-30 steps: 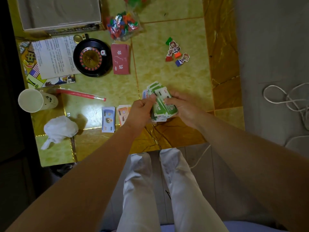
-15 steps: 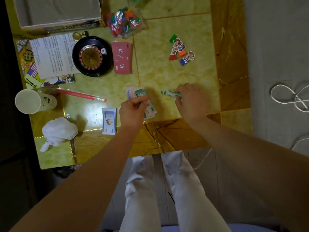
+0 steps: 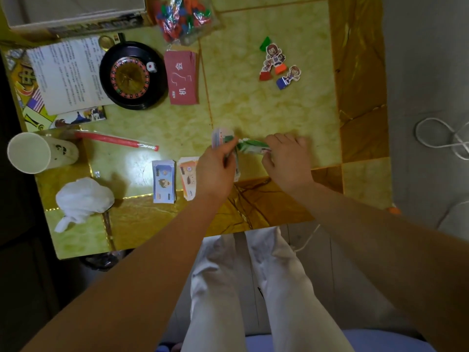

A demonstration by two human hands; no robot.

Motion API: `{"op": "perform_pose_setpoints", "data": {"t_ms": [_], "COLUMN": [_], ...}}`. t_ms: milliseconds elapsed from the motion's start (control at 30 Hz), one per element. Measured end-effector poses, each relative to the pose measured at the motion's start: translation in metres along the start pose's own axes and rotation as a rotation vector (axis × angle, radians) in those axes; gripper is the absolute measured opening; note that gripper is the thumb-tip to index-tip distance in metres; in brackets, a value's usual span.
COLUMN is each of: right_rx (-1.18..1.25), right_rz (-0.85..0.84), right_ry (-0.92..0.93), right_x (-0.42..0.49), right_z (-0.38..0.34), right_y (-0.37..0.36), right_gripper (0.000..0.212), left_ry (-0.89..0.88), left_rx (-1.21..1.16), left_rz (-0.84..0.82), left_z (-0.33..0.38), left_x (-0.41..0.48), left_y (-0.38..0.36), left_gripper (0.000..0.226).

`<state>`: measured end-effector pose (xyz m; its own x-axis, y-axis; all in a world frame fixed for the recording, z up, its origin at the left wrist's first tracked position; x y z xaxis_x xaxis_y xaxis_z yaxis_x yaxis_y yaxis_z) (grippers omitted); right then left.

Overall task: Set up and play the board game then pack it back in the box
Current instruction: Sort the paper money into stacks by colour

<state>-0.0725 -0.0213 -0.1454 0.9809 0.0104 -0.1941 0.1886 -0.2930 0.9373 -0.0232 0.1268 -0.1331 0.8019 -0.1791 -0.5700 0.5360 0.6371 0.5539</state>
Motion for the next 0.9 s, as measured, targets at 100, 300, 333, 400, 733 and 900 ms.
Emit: {"op": "perform_pose_setpoints", "data": {"t_ms": [100,300,333,400,733,900], "right_rx": [0.037,0.123,0.187,0.409,0.991,0.892], "right_rz": [-0.028,-0.083,-0.063,0.002,0.198,0.205], "right_ry": [-0.028,-0.08,-0.119,-0.23,-0.48,-0.471], "right_x": [0.003,0.009,0.01,0.011,0.012,0.012], "right_z": [-0.003,-0.005,-0.003,0.002,0.002,0.003], "right_y": [-0.001,0.0,0.002,0.007,-0.009,-0.013], "right_gripper": [0.016,0.02,0.02,0.02,0.024,0.022], "left_ry": [-0.059,-0.003,0.021,0.044,-0.063,-0.062], "left_rx": [0.128,0.099,0.051,-0.035,0.021,0.049], "left_rz": [-0.022,-0.035,-0.002,0.056,-0.037,-0.046], "left_z": [0.006,0.005,0.003,-0.001,0.009,0.007], "left_x": [0.0,0.002,0.003,0.005,0.007,0.011], "left_y": [-0.011,-0.012,-0.007,0.003,-0.014,-0.029], "left_gripper": [0.041,0.044,0.043,0.041,0.047,0.048]}}
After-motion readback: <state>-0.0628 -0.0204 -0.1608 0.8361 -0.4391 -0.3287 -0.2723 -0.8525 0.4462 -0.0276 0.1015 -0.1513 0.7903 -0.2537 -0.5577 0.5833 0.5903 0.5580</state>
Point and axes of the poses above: each hand's wrist, its own x-axis towards the middle knuckle, its own y-axis out of the back of the hand, z = x × y, the point moved 6 cm from there along x, towards the middle knuckle, and after that the axes turned 13 degrees about y, right-handed, at the moved point
